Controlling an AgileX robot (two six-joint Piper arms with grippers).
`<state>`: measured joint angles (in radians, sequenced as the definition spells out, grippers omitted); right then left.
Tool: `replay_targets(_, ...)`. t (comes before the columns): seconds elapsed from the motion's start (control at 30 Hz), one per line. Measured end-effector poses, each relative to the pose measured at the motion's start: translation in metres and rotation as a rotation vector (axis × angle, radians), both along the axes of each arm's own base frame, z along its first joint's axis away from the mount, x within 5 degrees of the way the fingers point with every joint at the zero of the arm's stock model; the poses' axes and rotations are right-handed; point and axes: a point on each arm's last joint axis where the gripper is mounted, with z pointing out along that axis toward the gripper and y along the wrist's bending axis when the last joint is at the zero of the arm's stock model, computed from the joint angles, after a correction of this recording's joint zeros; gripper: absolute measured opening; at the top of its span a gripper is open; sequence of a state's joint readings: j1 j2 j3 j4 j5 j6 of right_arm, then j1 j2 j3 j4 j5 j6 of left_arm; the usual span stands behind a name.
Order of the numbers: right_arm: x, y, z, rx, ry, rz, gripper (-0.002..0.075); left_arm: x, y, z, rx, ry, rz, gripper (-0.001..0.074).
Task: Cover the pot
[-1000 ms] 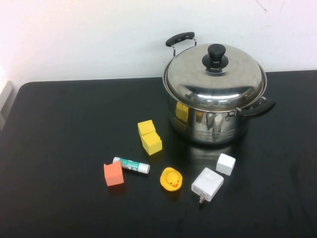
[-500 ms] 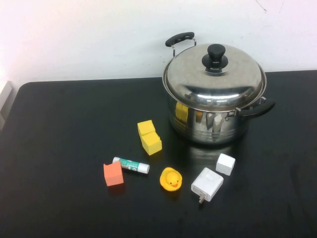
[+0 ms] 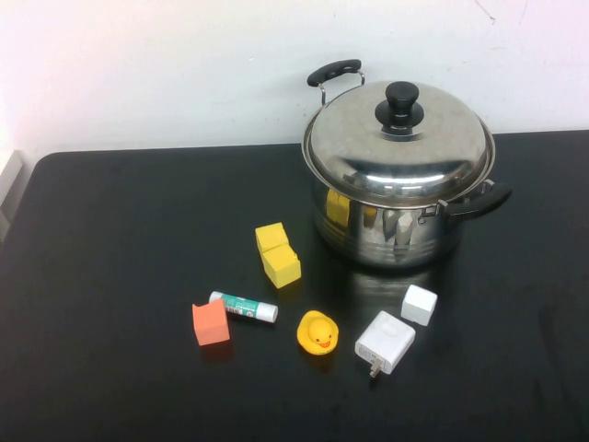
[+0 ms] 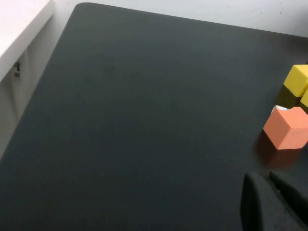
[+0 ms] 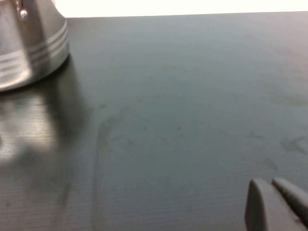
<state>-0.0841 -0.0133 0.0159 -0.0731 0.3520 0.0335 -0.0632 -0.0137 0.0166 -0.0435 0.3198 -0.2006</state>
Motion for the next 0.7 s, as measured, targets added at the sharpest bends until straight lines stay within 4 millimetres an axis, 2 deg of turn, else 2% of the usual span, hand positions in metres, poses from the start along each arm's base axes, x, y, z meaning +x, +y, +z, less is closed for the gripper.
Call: replay_targets(0.7, 0.0000, 0.0000, 0.0000, 0.000, 0.000, 0.000, -0.0002, 0.0000, 0.0005, -0.0002, 0.003, 0.002, 0.004, -0.0001)
